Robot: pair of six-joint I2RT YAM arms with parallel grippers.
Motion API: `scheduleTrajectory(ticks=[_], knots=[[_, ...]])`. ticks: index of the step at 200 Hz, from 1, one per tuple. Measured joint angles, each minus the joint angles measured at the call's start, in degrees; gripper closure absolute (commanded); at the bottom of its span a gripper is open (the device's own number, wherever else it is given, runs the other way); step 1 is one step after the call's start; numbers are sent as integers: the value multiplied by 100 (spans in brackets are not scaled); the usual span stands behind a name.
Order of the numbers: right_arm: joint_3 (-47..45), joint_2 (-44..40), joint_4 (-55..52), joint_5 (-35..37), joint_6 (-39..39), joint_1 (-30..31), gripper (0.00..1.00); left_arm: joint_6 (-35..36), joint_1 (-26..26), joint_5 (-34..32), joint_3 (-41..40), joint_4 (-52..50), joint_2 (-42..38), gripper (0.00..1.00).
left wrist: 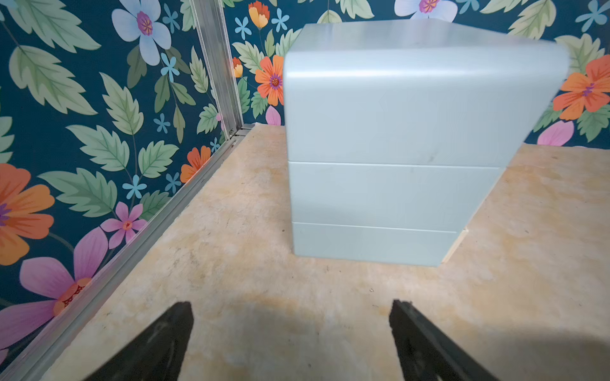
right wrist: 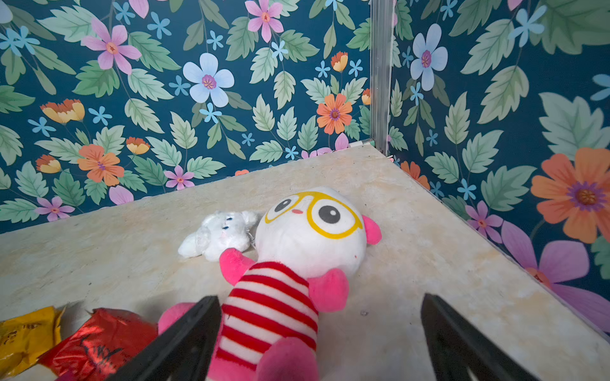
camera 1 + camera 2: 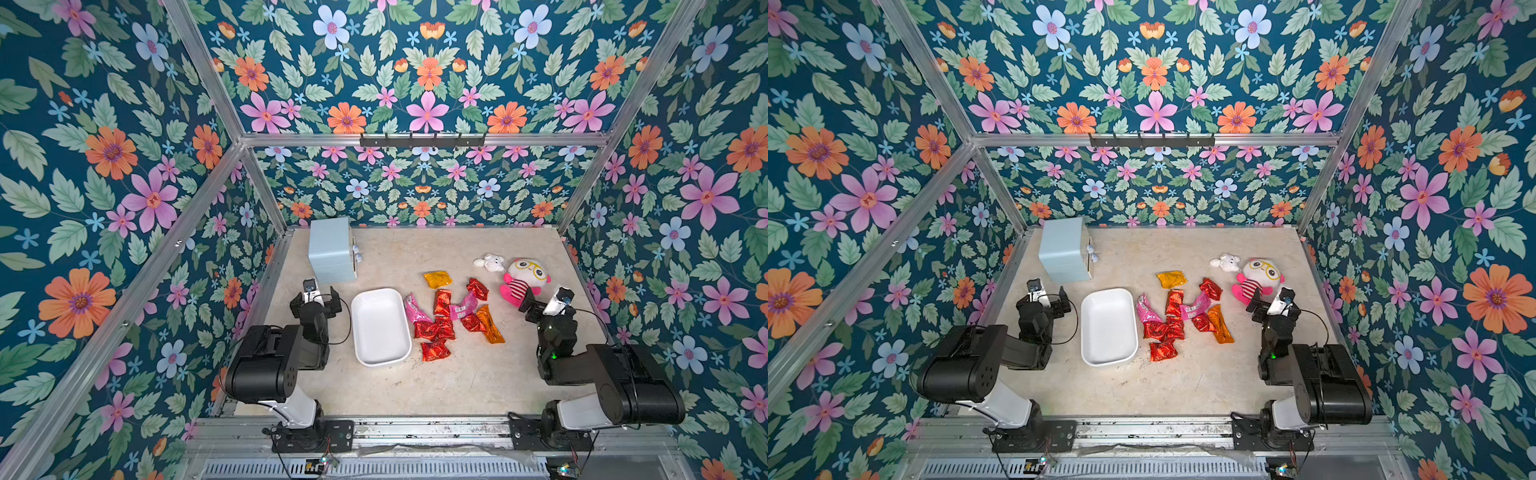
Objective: Put the tea bags into the storage box
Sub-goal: Pick up the tea bag from the center of the board.
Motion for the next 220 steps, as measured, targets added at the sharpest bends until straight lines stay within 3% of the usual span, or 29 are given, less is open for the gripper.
scheduleTrajectory(ticks=[117,156,178,220], knots=[[24,0,-35,-105,7,-55,1,0,17,20,9,0,0,1],[15,-227,-168,-81,22,-63,6,2,-2,-31,55,-140,-140,1],[243,-986,-824,361,199,-61,7,-4,-76,-264,472,-896,-671,1],[1801,-1856,-3563,905,1335,-59,18,-739,-129,-599,1344,-2857,-1668,1]])
